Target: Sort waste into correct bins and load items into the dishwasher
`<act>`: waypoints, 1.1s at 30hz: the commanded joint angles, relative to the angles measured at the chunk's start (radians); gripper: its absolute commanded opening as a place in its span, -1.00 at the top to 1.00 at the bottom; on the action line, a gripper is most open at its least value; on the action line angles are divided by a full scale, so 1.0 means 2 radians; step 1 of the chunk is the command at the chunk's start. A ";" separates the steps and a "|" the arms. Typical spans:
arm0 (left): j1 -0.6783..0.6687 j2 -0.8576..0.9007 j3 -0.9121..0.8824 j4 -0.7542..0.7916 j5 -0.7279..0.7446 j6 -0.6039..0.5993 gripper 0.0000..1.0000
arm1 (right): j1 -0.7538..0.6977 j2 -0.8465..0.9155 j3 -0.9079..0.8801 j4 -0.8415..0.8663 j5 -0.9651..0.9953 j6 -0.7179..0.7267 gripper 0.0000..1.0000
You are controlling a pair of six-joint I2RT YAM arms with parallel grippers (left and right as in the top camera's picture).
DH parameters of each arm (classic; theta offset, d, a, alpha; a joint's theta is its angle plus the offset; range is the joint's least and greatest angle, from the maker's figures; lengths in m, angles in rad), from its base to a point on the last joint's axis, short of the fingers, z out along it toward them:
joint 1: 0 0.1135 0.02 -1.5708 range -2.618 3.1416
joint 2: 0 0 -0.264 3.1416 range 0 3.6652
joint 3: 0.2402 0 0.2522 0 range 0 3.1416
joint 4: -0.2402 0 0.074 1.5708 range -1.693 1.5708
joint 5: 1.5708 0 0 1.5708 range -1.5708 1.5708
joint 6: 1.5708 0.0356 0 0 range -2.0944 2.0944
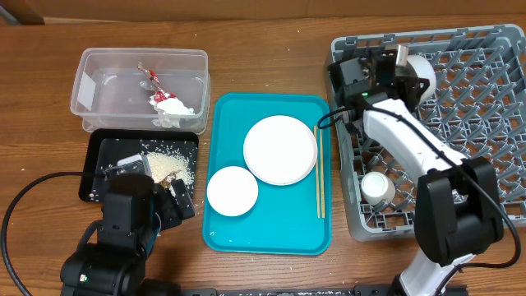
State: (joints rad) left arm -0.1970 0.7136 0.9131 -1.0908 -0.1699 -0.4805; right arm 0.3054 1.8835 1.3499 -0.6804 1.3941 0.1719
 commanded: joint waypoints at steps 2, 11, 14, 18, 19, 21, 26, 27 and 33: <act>-0.003 -0.003 -0.002 0.002 -0.010 -0.009 -1.00 | 0.004 0.005 -0.001 -0.005 -0.021 0.001 0.92; -0.003 -0.003 -0.002 0.001 -0.010 -0.009 -1.00 | 0.032 0.027 -0.001 -0.049 -0.027 0.025 0.92; -0.003 -0.003 -0.002 0.002 -0.010 -0.009 -1.00 | 0.036 0.028 -0.001 -0.071 -0.034 0.050 0.80; -0.003 -0.003 -0.002 0.002 -0.010 -0.009 -1.00 | 0.046 0.025 0.000 -0.082 -0.058 0.051 0.10; -0.003 -0.003 -0.002 0.002 -0.010 -0.009 -1.00 | 0.048 0.023 0.000 -0.083 -0.066 0.051 0.06; -0.003 -0.003 -0.002 0.002 -0.010 -0.009 -1.00 | 0.056 0.011 0.000 -0.086 -0.094 0.051 0.04; -0.003 -0.003 -0.002 0.002 -0.010 -0.009 -1.00 | 0.069 -0.037 0.014 -0.107 -0.157 0.076 -0.06; -0.003 -0.003 -0.002 0.001 -0.010 -0.009 -1.00 | 0.070 -0.051 0.022 -0.115 -0.186 0.076 -0.06; -0.003 -0.003 -0.002 0.002 -0.010 -0.009 -1.00 | 0.070 -0.117 0.048 -0.151 -0.312 0.078 -0.07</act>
State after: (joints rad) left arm -0.1967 0.7136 0.9127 -1.0908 -0.1699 -0.4805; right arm 0.4450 1.7557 1.3865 -0.9642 0.9588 0.3035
